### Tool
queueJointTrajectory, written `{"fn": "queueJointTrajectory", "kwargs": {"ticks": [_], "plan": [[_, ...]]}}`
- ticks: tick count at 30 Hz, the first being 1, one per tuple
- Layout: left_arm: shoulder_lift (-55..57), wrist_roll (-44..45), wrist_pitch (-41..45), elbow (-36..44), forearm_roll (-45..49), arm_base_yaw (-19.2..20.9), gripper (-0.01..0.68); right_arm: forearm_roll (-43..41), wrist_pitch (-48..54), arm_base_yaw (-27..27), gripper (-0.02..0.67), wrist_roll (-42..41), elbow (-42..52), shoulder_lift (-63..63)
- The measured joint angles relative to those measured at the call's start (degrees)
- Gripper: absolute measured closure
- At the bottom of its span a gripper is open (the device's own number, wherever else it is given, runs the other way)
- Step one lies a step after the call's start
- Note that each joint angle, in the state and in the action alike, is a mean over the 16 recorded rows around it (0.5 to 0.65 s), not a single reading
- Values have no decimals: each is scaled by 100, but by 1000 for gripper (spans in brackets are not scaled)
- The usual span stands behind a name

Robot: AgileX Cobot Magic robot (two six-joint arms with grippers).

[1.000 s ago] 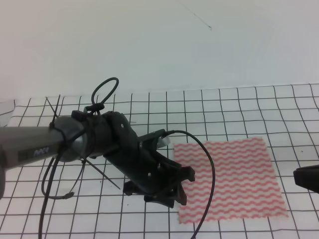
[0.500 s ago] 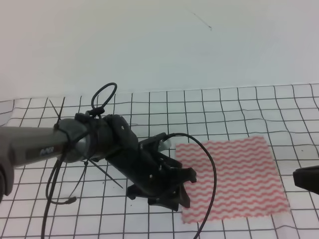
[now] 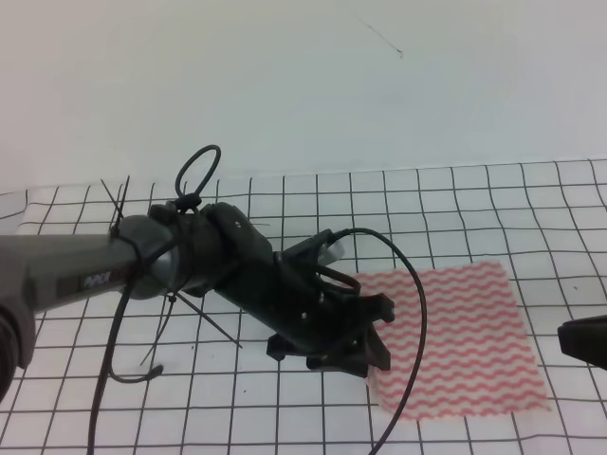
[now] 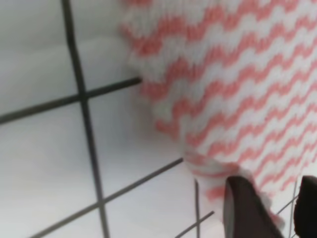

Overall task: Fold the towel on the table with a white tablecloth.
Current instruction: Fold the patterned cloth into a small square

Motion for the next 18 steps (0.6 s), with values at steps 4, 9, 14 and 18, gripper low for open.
{"fn": "queueJointTrajectory", "kwargs": {"ticks": [4, 9, 14, 18], "plan": [[27, 65, 14, -65, -18, 0, 507, 0, 0, 0, 650, 0, 0, 0], [69, 194, 1, -86, -38, 4, 572, 0, 0, 0, 650, 0, 0, 0], [108, 416, -46, -86, -229, 57, 635, 0, 0, 0, 650, 0, 0, 0], [125, 589, -117, -86, -483, 163, 665, 0, 0, 0, 650, 0, 0, 0]]}}
